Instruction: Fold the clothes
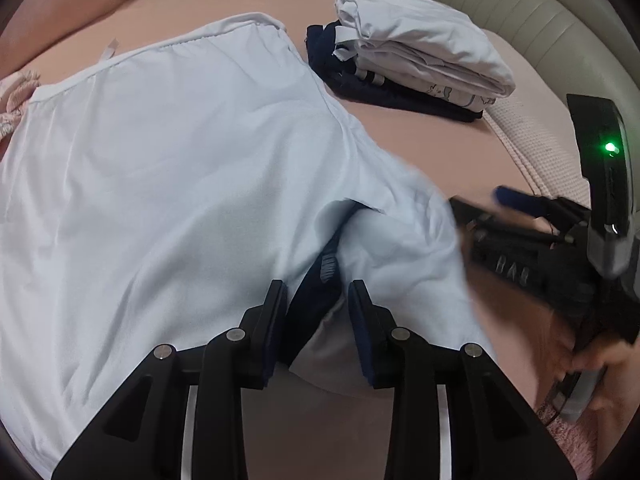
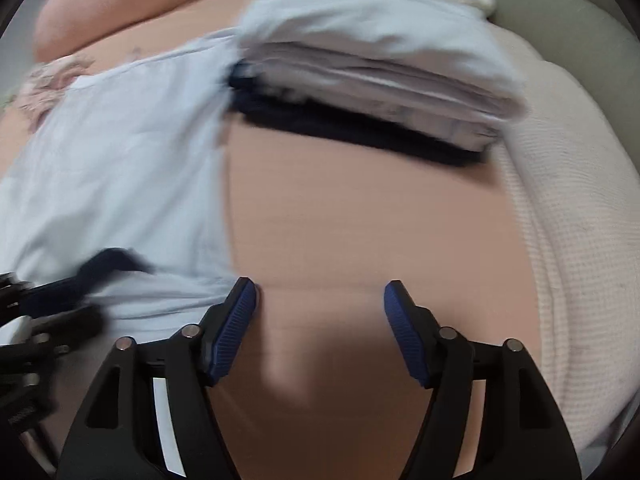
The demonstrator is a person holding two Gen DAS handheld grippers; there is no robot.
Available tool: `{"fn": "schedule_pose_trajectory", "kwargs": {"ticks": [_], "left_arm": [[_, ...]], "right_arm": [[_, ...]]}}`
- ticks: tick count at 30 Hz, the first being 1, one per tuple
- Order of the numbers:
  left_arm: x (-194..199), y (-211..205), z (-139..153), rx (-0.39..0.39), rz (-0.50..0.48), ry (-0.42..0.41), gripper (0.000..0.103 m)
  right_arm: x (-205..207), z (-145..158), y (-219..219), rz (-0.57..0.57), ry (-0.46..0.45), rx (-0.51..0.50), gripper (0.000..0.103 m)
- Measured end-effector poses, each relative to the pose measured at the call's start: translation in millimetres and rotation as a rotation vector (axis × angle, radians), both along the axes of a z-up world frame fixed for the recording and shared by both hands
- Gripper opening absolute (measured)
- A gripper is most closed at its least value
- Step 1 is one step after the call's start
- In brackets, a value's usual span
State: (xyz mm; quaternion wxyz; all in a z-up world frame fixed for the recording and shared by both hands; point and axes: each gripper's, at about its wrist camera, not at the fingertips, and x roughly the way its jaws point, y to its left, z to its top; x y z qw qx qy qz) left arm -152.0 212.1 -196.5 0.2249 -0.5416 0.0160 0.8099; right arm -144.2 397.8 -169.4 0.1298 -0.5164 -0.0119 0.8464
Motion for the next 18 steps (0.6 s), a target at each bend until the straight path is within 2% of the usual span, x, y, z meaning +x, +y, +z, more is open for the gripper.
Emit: {"fn": "schedule_pose_trajectory", "kwargs": {"ticks": [1, 2, 5, 7, 10, 13, 15, 18], "left_arm": [[0, -1, 1, 0.008, 0.003, 0.004, 0.034], [1, -2, 3, 0.016, 0.007, 0.007, 0.034], [2, -6, 7, 0.042, 0.021, 0.020, 0.035], [3, -11, 16, 0.069, 0.045, 0.039, 0.035], [5, -16, 22, 0.069, 0.056, 0.063, 0.035], [2, -15, 15, 0.013, 0.044, 0.048, 0.035], [0, -15, 10, -0.011, 0.039, 0.035, 0.037], [-4, -18, 5, -0.004, 0.043, 0.004, 0.039]], "right_arm": [[1, 1, 9, -0.030, -0.002, 0.002, 0.064], [2, 3, 15, -0.040, 0.003, -0.038, 0.063], [8, 15, 22, -0.026, 0.069, -0.205, 0.059], [8, 27, 16, 0.029, 0.136, -0.308, 0.059], [4, 37, -7, 0.154, 0.163, -0.293, 0.059], [-15, 7, -34, 0.220, 0.042, -0.210, 0.058], [-11, 3, -31, 0.206, 0.026, -0.179, 0.061], [-11, 5, -6, 0.092, 0.018, -0.150, 0.065]]}}
